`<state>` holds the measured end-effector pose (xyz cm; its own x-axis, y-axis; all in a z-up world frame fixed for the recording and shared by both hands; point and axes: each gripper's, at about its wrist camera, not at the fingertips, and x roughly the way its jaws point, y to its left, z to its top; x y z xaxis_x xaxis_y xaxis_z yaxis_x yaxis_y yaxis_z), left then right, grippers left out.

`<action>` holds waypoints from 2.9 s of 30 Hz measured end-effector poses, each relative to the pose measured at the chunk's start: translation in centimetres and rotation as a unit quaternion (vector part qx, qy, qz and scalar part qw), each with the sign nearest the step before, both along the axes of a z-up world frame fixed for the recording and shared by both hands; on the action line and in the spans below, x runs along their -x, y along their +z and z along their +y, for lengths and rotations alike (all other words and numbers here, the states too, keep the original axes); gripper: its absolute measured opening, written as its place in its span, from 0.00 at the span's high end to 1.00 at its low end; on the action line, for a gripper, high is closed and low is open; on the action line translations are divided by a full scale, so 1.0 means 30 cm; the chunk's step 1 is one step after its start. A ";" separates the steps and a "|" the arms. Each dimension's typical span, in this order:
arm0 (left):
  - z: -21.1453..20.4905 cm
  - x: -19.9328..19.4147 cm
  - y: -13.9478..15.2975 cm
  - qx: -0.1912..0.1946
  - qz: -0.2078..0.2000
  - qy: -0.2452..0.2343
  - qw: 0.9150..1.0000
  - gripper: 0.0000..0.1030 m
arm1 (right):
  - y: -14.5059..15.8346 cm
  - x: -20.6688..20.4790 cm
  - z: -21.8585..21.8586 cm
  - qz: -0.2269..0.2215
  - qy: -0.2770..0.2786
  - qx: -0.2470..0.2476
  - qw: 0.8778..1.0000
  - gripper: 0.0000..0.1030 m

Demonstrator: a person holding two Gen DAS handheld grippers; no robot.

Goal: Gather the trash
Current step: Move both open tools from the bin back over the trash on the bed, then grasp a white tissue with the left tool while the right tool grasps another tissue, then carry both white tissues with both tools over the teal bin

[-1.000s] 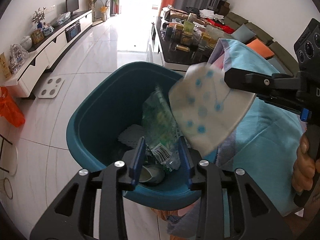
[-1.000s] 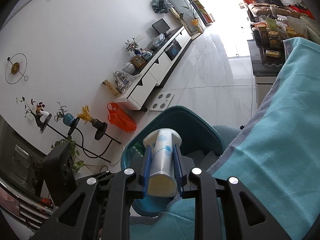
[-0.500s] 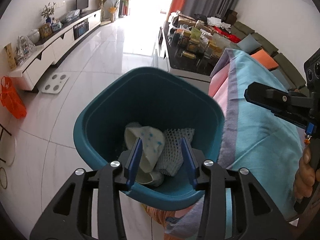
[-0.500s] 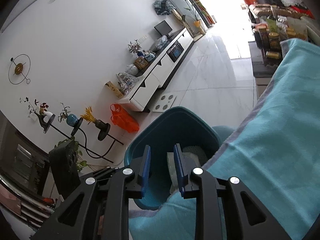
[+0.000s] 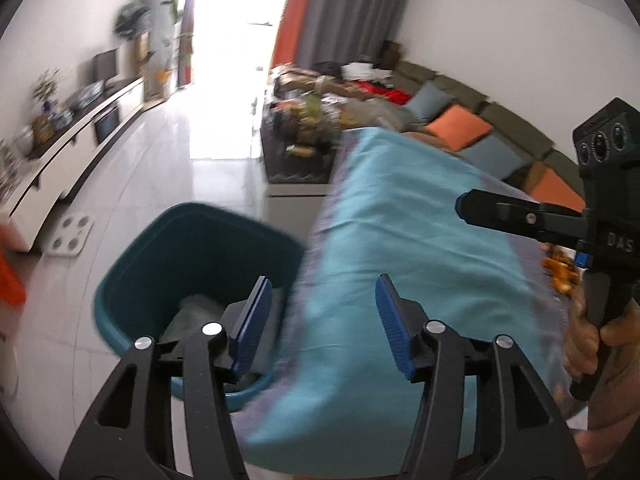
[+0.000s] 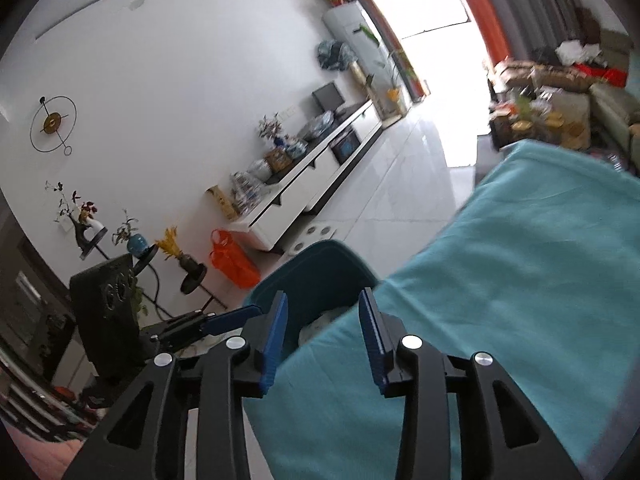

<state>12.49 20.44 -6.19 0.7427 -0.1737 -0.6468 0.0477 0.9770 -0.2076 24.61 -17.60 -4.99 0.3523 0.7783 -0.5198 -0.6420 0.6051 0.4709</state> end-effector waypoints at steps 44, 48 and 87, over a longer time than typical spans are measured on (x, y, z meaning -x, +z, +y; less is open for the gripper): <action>-1.353 -0.037 -0.119 0.001 0.067 -0.388 0.919 0.33 | -0.118 0.229 -1.124 -0.003 -0.362 -0.010 0.932 0.57; -1.385 -0.057 -0.138 -0.009 0.078 -0.384 0.920 0.38 | -0.138 0.234 -1.171 0.006 -0.364 -0.019 0.931 0.57; -1.040 0.086 -0.002 0.035 0.002 -0.375 0.926 0.95 | -0.212 0.130 -1.111 0.055 -0.345 0.060 0.935 0.94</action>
<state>9.92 -10.76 -6.25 0.3943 -0.6810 -0.6170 0.7066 0.6540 -0.2702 20.70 -50.93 -11.34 0.6887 0.3191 -0.6510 -0.0305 0.9099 0.4137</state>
